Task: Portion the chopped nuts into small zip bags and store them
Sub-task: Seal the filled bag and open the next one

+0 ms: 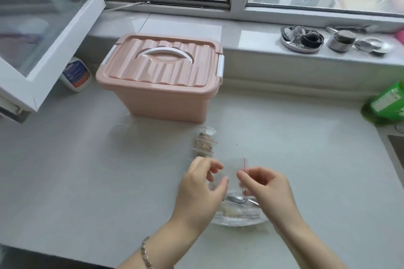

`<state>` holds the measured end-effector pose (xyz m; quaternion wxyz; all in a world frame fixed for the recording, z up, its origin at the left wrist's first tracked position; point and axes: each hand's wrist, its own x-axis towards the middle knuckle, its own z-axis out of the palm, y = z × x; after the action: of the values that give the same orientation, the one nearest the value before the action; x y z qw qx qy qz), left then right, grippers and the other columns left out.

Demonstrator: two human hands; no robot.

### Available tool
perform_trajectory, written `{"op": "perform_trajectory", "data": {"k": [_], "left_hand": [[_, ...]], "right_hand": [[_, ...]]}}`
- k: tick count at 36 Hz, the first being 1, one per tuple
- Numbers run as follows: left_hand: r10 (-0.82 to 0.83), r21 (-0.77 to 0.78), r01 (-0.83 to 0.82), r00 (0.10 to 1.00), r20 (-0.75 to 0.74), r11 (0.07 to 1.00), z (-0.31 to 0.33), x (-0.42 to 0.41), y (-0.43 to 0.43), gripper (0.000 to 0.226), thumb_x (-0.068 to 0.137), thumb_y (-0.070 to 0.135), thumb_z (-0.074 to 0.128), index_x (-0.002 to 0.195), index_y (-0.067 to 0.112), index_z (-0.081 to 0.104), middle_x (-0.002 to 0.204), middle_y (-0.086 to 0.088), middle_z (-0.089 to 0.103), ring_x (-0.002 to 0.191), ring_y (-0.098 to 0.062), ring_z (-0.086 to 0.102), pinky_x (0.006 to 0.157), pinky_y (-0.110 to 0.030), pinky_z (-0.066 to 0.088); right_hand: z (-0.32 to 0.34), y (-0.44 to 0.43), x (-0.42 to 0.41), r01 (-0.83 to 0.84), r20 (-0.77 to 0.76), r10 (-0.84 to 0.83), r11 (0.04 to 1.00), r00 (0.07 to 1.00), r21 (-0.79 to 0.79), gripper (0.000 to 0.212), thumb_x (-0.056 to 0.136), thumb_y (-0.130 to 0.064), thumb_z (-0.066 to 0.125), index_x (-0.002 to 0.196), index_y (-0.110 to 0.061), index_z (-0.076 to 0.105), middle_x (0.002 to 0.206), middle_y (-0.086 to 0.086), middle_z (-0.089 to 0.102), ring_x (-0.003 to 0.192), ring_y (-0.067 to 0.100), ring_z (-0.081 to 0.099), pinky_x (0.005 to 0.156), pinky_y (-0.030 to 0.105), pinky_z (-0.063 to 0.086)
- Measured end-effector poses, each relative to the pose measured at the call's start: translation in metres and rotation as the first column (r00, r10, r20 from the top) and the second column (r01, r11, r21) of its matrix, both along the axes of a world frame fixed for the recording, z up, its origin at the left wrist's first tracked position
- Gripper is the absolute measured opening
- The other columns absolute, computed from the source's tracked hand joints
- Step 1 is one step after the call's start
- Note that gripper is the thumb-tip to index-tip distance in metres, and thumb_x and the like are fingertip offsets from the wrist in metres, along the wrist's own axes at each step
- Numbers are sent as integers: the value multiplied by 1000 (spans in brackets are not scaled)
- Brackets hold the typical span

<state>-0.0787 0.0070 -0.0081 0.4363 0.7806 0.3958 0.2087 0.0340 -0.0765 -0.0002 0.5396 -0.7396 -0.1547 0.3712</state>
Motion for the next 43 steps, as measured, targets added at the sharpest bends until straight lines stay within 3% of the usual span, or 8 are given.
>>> {"op": "perform_trajectory", "data": {"k": [5, 8, 11, 16, 24, 30, 34, 43], "left_hand": [[-33, -294, 62, 994, 102, 954, 18, 25, -35, 6, 81, 18, 68, 76, 19, 65, 74, 4, 68, 67, -3, 62, 62, -18, 49], [27, -394, 34, 989, 147, 918, 22, 32, -48, 10, 80, 9, 69, 73, 16, 65, 66, 7, 68, 62, 0, 62, 55, -11, 45], [57, -466, 26, 985, 163, 885, 23, 34, -53, 10, 79, 6, 69, 73, 12, 65, 60, 11, 66, 55, 2, 60, 55, -10, 44], [71, -534, 9, 989, 129, 845, 18, 34, -56, 6, 77, 9, 72, 75, 11, 67, 65, 5, 70, 64, -5, 65, 64, -25, 53], [61, -572, 30, 988, 140, 820, 19, 31, -56, 7, 81, 6, 67, 81, 11, 72, 76, -6, 73, 70, -12, 67, 61, -24, 55], [61, -580, 34, 988, 142, 814, 19, 29, -56, 6, 79, 8, 70, 81, 12, 73, 77, -8, 73, 71, -16, 67, 66, -32, 55], [64, -579, 29, 988, 140, 815, 18, 28, -56, 10, 75, 6, 73, 79, 16, 73, 76, -3, 74, 72, -10, 68, 67, -27, 55], [40, -472, -2, 997, 71, 881, 12, 29, -63, 28, 82, 3, 62, 75, 28, 72, 76, 8, 73, 76, -5, 68, 75, -30, 56]], "right_hand": [[9, -30, 0, 5, 4, -5, 997, 1000, 81, 20, 81, -2, 63, 71, -15, 75, 69, 5, 72, 64, 15, 65, 59, 24, 53], [12, -44, 0, -51, 15, 49, 991, 999, 120, 25, 85, -2, 59, 79, -19, 76, 81, 3, 74, 82, 21, 70, 74, 33, 57], [14, -55, 2, -56, 12, 55, 989, 998, 136, 21, 86, -3, 60, 85, -19, 75, 82, -1, 74, 77, 12, 68, 72, 25, 54], [13, -64, 1, -81, 31, 77, 977, 997, 198, 35, 83, 1, 62, 78, -31, 76, 87, -3, 71, 77, 6, 67, 67, 16, 51], [12, -66, 4, -71, 11, 70, 977, 997, 201, 25, 80, 3, 64, 84, -21, 73, 80, 3, 69, 69, 3, 66, 64, 13, 49], [11, -67, 3, -95, 52, 86, 977, 995, 192, 33, 82, 2, 63, 80, -29, 73, 80, -5, 70, 68, 3, 65, 64, 13, 49], [12, -67, 3, -95, 56, 86, 980, 995, 173, 36, 82, 4, 62, 75, -30, 73, 82, -6, 70, 69, 2, 64, 64, 13, 49], [4, -63, -4, -45, 291, 37, 999, 956, 21, 35, 78, -2, 70, 75, -37, 69, 76, -6, 70, 70, 2, 66, 64, 11, 49]]}}
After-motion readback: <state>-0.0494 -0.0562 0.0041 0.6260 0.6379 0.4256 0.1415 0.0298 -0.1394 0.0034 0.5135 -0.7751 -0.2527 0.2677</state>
